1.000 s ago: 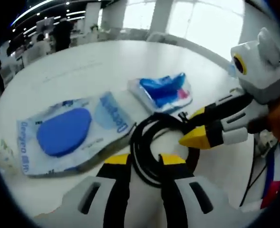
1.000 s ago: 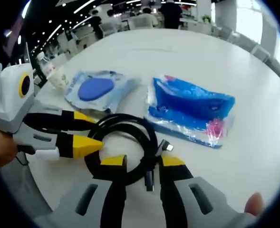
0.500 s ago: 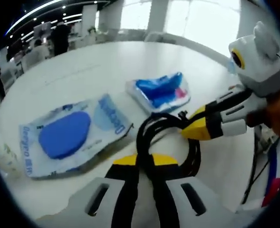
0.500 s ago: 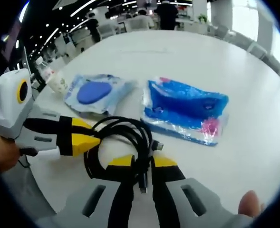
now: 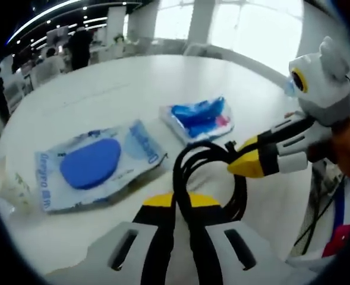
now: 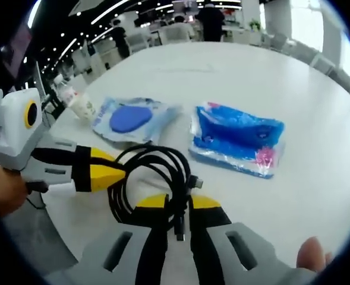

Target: Arrange the tabletop items into an orderly group along one side of the table until the central work area is clear of visible clutter.

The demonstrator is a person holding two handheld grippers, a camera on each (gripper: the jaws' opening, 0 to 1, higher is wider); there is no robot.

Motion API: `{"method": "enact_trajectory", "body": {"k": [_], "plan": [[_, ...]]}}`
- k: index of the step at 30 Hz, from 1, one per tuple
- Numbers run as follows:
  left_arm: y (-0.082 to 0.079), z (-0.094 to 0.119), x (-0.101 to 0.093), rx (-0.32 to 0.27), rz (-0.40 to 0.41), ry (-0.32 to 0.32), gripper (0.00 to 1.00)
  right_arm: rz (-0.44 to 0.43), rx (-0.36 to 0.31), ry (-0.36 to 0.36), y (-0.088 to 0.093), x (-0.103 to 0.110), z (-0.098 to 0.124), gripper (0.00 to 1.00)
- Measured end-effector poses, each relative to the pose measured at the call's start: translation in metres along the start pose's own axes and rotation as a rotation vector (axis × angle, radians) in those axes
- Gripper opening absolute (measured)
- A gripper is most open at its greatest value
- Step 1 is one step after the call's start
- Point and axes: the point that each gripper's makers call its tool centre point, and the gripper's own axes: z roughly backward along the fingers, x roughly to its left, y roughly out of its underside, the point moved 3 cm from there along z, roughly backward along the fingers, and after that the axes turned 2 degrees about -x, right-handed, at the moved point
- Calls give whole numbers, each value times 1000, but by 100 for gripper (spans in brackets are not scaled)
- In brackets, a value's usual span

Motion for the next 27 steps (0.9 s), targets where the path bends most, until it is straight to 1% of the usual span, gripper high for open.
{"method": "enact_trajectory", "body": {"k": [7,15,27], "plan": [[7,3,-5,9,-2,-4,4,-3,8,-12,8,3,2,13],[12,-3,-6,25,-9,-5,4,-2,16,-12,15,1,-1,13],[13,-11,-3,34,-13,-3,5,1,17,-5,13,-4,-8,14]]}}
